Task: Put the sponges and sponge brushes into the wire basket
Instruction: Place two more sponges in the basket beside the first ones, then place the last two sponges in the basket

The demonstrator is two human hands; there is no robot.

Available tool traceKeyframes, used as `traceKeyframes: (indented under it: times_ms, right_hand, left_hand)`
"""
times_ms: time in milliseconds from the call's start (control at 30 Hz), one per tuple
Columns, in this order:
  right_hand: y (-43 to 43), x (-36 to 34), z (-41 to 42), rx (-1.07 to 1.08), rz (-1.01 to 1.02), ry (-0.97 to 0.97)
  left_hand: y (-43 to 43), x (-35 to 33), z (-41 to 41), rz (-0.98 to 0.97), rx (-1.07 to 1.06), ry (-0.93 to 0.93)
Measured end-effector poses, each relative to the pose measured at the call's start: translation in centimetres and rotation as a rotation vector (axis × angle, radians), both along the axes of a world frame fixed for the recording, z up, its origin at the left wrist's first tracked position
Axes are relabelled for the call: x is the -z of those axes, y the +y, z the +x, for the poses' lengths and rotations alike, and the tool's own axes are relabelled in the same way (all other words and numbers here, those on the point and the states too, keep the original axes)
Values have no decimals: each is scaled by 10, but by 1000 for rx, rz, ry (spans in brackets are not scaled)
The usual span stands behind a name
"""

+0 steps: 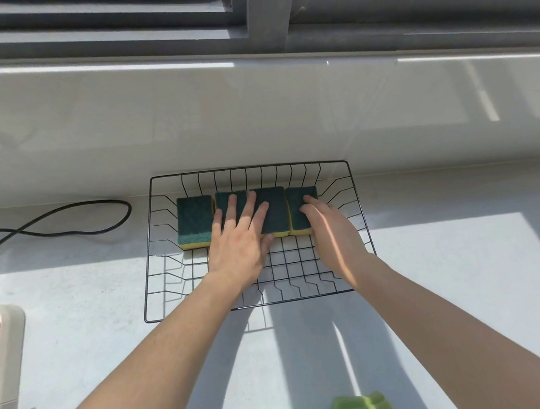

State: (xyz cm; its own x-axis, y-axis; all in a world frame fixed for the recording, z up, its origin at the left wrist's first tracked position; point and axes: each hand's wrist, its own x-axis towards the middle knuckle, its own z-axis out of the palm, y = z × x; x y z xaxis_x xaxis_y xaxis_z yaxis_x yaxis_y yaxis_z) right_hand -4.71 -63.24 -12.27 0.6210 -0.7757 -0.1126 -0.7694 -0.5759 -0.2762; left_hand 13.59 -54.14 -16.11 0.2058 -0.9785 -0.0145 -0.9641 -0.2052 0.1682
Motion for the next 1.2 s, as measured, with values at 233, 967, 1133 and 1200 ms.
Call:
traceKeyframes:
  times_ms: [233,967,1133,1200]
  right_hand:
    - [0,4,-2,-29,29,-70]
    - [88,-49,-58,117,-69,-172]
    - [175,-59,-121,249,-32,-207]
    - [211,-57,-145,312,33,-171]
  left_hand:
    - [-1,2,0,7,-18,23]
    - [107,-79,-17,-64,-17,151]
    - [198,-85,-48,-32,42,248]
    - [229,-83,-65,-1,61,285]
